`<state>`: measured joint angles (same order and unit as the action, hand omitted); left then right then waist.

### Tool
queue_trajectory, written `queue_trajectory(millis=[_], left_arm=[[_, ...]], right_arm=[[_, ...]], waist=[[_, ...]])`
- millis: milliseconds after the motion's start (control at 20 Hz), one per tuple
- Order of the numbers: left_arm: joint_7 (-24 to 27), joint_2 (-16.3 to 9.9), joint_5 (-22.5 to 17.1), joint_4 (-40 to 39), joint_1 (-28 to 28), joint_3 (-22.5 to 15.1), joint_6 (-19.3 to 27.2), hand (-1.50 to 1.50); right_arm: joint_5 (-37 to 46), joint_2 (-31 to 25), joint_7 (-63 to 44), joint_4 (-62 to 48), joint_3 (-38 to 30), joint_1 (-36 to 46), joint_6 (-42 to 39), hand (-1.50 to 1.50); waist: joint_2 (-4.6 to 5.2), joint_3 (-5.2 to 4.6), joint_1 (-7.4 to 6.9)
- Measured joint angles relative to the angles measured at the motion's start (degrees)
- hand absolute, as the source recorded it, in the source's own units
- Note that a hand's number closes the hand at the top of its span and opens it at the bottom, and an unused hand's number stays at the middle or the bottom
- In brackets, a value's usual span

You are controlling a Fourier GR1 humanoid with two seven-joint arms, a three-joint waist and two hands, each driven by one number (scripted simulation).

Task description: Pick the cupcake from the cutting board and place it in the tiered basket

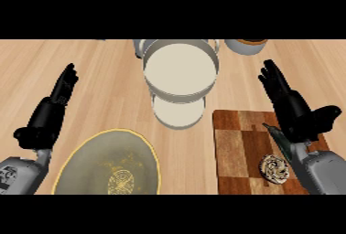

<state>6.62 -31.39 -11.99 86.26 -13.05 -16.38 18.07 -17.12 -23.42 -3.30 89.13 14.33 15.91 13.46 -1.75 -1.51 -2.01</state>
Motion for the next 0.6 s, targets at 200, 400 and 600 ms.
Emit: queue_trajectory(millis=[200, 400, 600], left_arm=[[0.55, 2.46, -0.19, 0.12, 1.39, 0.41, 1.88, 0.0], [-0.34, 5.46, -0.98, -0.1, 2.49, -0.06, 3.68, 0.0], [-1.62, 8.57, -1.07, -0.03, 2.59, -1.79, 4.95, 0.0]], right_arm=[[-9.95, -1.72, 4.86, 0.09, -6.53, 0.51, -10.42, 1.5], [-20.05, -1.43, 8.52, -1.86, -13.87, -1.14, -17.08, -1.5], [-32.35, -0.72, 4.98, -6.52, -14.49, -4.27, -30.59, -1.5]], waist=[[1.21, 1.11, 1.2], [1.71, 2.1, 2.96], [2.28, 2.12, 2.56]])
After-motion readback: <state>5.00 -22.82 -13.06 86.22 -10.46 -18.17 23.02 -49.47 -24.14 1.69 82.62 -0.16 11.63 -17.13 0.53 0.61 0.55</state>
